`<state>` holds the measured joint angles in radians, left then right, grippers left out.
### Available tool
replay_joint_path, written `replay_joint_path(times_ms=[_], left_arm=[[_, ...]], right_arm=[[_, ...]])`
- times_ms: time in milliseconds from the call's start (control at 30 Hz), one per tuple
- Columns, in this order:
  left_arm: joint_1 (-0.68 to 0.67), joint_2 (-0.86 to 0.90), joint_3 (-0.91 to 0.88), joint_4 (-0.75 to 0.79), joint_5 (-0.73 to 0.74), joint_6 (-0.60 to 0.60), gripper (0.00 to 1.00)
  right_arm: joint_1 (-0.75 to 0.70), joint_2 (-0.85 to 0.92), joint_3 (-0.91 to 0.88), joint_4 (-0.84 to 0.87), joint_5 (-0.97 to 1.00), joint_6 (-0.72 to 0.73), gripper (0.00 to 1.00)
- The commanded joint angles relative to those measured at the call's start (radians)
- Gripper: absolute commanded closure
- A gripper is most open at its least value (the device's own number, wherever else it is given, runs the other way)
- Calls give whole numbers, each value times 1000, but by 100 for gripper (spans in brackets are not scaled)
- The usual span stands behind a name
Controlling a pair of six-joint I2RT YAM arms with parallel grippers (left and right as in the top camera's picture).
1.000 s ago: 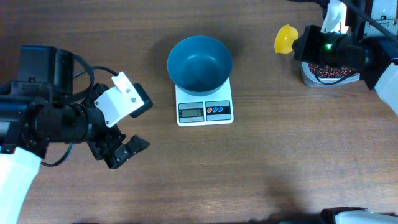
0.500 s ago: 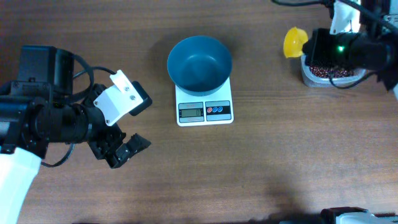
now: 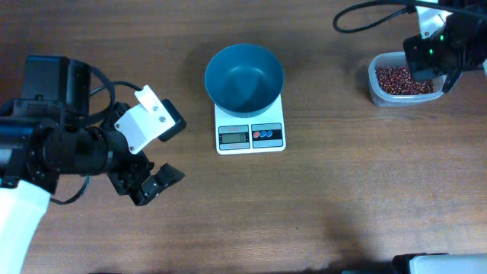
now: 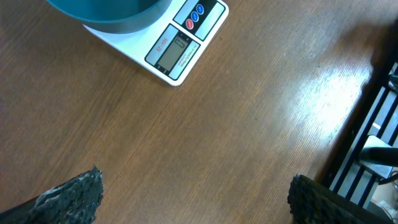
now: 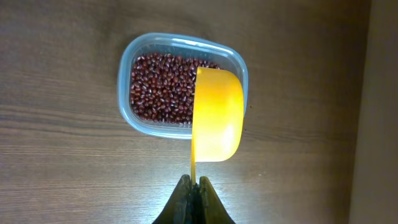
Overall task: Scoop item into bowl and weigh 50g on scale
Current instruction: 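Lower the yellow scoop into the red bean tub with the right gripper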
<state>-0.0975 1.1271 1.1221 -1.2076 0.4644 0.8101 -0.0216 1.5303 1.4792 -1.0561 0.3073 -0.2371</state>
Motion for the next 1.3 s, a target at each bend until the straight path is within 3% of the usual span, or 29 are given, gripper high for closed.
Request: replay_joint_path(times_ms=[0, 100, 567, 867, 1267], left_arm=[[7, -11, 16, 1, 18, -12, 1], [7, -11, 16, 1, 18, -12, 1], [7, -11, 16, 1, 18, -12, 1], [7, -11, 16, 1, 18, -12, 1], [7, -11, 16, 1, 18, -12, 1]], right_arm=[[-55, 65, 0, 16, 19, -18, 96], [-105, 119, 0, 26, -53, -17, 96], [-117, 307, 0, 130, -10, -9, 96], [-279, 324, 0, 103, -400, 18, 96], [-320, 409, -4, 95, -458, 54, 96]])
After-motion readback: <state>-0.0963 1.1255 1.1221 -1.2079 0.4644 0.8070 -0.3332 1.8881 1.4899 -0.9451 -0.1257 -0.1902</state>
